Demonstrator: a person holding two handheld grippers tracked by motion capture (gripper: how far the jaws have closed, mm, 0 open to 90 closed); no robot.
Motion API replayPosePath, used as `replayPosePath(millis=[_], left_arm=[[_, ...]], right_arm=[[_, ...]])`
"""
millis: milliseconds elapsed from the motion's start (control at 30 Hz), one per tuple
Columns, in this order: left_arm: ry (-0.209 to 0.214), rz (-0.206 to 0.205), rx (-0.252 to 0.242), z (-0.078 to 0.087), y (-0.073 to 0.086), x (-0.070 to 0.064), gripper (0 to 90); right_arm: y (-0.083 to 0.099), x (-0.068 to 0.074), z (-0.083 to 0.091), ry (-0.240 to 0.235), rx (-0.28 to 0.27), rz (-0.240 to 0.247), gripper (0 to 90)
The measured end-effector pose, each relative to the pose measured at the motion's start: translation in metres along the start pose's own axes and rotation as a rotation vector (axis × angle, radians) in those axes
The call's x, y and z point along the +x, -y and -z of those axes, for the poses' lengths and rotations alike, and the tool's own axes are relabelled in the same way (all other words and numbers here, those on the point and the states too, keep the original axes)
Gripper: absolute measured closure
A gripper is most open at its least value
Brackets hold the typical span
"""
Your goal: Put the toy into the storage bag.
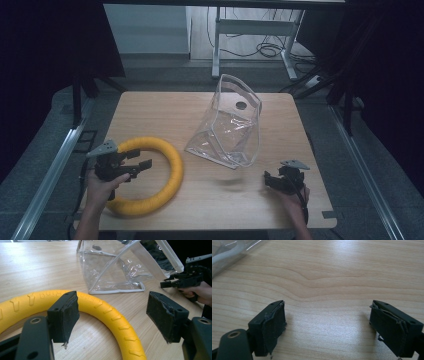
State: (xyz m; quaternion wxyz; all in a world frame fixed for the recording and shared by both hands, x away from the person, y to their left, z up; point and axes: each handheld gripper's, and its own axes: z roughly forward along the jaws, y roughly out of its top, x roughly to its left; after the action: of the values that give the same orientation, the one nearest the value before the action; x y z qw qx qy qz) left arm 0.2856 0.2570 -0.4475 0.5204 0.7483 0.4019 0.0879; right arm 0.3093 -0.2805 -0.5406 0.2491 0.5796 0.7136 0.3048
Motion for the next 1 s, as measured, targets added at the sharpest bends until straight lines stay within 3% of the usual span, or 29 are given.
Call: replayPosePath(millis=[167,333,600,733,967,1000], left_arm=[[0.008,-0.010,0.010,0.000,-0.002,-0.003,26.2],[-0.001,-0.052,0.054,-0.003,-0.005,-0.011,26.2],[-0.053,-0.114,0.176,-0.005,-0.010,-0.026,26.6],[-0.034,-0.129,0.218,-0.006,-0.017,-0.031,26.7],[0.015,-0.199,0.346,-0.012,-0.022,-0.044,26.6],[0.015,-0.199,0.346,-0.012,-0.022,-0.044,26.6]], right_arm=[[0.000,0.001,0.000,-0.009,0.000,0.008,13.6],[-0.001,-0.001,-0.001,-0.035,-0.002,0.031,14.3],[-0.001,-0.001,0.000,-0.049,0.000,0.050,16.4],[-0.001,-0.001,0.000,-0.052,-0.006,0.050,16.9],[0.000,-0.001,0.000,-0.049,-0.008,0.054,17.1],[0.000,-0.001,0.000,-0.049,-0.008,0.054,17.1]])
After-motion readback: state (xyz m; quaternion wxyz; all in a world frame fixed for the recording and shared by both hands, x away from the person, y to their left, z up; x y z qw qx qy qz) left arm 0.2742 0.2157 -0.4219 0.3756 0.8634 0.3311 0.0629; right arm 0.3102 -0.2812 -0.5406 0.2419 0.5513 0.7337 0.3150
